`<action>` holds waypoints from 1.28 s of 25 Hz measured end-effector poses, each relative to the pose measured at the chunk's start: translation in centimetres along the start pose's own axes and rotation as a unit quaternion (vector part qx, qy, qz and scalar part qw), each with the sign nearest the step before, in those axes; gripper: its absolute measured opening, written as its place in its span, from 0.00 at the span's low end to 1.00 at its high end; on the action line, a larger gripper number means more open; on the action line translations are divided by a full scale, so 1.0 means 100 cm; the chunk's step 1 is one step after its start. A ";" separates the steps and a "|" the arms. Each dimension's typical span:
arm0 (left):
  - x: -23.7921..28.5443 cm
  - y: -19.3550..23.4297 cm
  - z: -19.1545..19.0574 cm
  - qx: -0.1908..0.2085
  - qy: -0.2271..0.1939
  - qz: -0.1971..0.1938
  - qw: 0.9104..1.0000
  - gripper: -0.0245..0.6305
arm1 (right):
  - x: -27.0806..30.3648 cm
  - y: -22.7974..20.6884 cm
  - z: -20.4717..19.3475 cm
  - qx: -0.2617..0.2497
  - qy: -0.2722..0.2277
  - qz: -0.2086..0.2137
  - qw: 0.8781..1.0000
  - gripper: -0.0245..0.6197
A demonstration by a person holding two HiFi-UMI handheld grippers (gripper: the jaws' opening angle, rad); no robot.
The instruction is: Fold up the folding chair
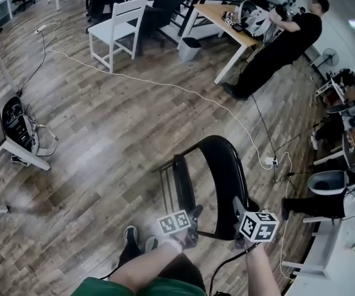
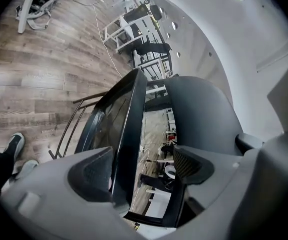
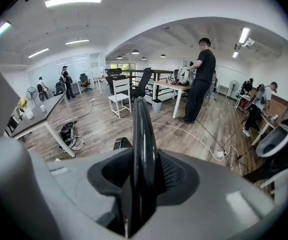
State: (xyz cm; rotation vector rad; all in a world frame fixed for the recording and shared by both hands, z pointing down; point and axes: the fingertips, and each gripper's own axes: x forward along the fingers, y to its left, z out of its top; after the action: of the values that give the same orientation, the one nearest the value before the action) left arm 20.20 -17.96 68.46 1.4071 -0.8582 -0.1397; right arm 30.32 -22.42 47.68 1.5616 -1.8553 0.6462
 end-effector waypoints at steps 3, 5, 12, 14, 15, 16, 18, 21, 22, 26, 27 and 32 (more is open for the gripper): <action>0.013 -0.015 -0.006 -0.016 0.004 -0.007 1.000 0.63 | -0.004 0.000 0.005 -0.003 0.003 -0.002 1.000 0.26; 0.020 -0.022 -0.013 -0.027 0.005 -0.011 1.000 0.63 | -0.008 0.000 0.003 -0.001 0.004 0.000 1.000 0.26; 0.058 -0.047 -0.029 -0.045 -0.004 -0.031 0.998 0.60 | -0.005 -0.046 0.004 0.007 0.003 0.009 1.000 0.26; 0.069 -0.054 -0.035 -0.047 -0.007 -0.031 0.998 0.60 | -0.004 -0.063 0.004 0.010 0.004 0.009 1.000 0.26; 0.074 -0.057 -0.039 -0.048 -0.008 -0.032 0.998 0.60 | -0.004 -0.070 0.003 0.012 0.004 0.009 1.000 0.26; 0.080 -0.060 -0.041 -0.048 -0.008 -0.033 0.998 0.60 | -0.004 -0.075 0.002 0.014 0.004 0.011 1.000 0.26; 0.092 -0.067 -0.044 -0.047 -0.010 -0.037 0.998 0.60 | -0.002 -0.082 0.003 0.017 0.003 0.016 1.000 0.26; 0.107 -0.073 -0.049 -0.042 -0.010 -0.033 0.999 0.61 | 0.002 -0.094 0.002 0.020 0.004 0.016 1.000 0.26; 0.110 -0.073 -0.051 -0.042 -0.008 -0.032 0.999 0.61 | 0.003 -0.099 0.000 0.022 0.005 0.016 1.000 0.26; 0.121 -0.082 -0.062 -0.011 0.028 -0.057 0.998 0.61 | 0.005 -0.117 -0.001 0.029 0.007 0.021 0.999 0.26; 0.121 -0.084 -0.064 0.014 0.042 -0.062 0.997 0.61 | 0.006 -0.119 -0.001 0.030 0.007 0.023 0.999 0.26; 0.097 -0.091 -0.052 0.157 0.075 -0.035 0.984 0.60 | 0.008 -0.128 0.000 0.030 0.006 0.025 0.999 0.26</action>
State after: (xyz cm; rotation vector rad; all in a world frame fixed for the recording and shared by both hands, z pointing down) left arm 33.70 -21.16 64.98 1.7199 -0.7260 0.0501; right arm 42.87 -25.23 47.97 1.5490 -1.8880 0.7387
